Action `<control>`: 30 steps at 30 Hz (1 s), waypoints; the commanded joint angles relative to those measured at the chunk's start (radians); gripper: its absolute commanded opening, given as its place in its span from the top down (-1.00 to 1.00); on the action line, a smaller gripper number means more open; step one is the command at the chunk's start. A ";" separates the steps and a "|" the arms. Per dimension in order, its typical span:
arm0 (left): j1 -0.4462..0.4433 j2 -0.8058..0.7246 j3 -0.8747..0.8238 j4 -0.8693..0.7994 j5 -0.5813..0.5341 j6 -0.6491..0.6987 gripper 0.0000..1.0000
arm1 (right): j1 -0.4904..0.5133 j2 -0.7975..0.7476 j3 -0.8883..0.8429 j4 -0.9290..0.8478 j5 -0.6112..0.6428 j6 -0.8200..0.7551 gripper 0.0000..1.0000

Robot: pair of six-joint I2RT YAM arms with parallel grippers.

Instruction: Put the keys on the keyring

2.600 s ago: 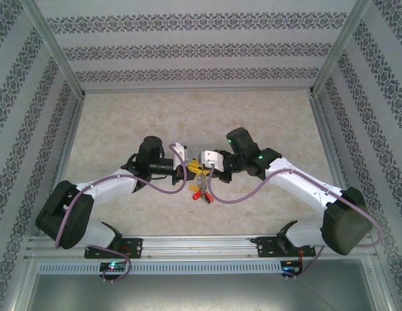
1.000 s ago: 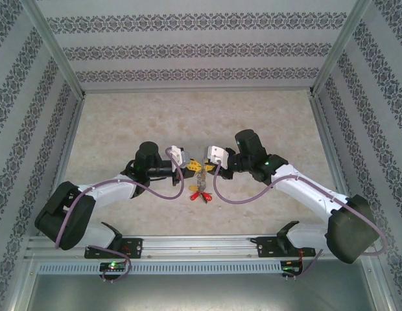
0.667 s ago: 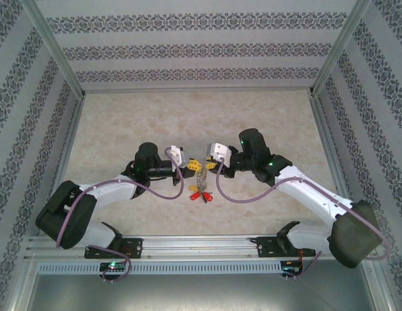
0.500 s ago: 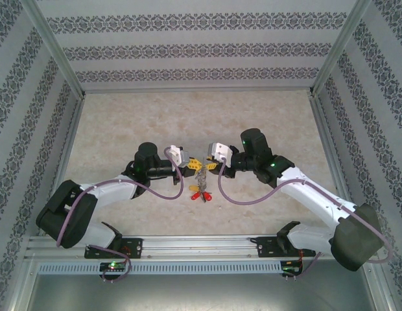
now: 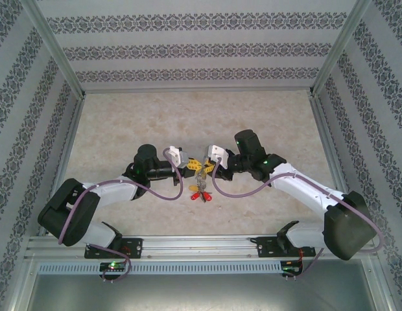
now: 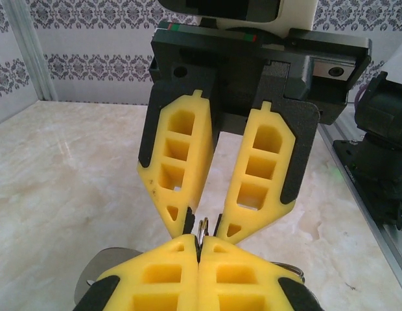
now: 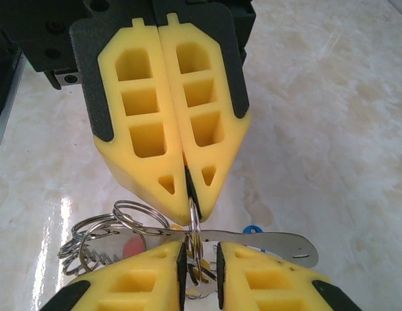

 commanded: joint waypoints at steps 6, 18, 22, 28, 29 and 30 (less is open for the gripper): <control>-0.012 0.018 0.005 0.144 0.015 -0.038 1.00 | -0.006 0.033 0.022 0.026 -0.069 0.016 0.64; -0.034 0.042 -0.008 0.216 -0.046 -0.045 1.00 | -0.004 0.088 0.060 0.039 -0.103 0.023 0.97; -0.034 0.002 -0.004 0.071 -0.082 0.014 0.87 | -0.004 0.058 0.075 -0.019 -0.058 -0.004 1.00; -0.032 -0.107 0.045 -0.291 -0.089 0.183 0.54 | 0.042 0.036 0.143 -0.209 0.106 -0.089 1.00; -0.032 -0.112 0.062 -0.347 -0.080 0.207 0.54 | 0.048 0.039 0.155 -0.234 0.120 -0.099 1.00; -0.032 -0.116 0.067 -0.371 -0.077 0.219 0.54 | 0.055 0.043 0.167 -0.257 0.129 -0.109 1.00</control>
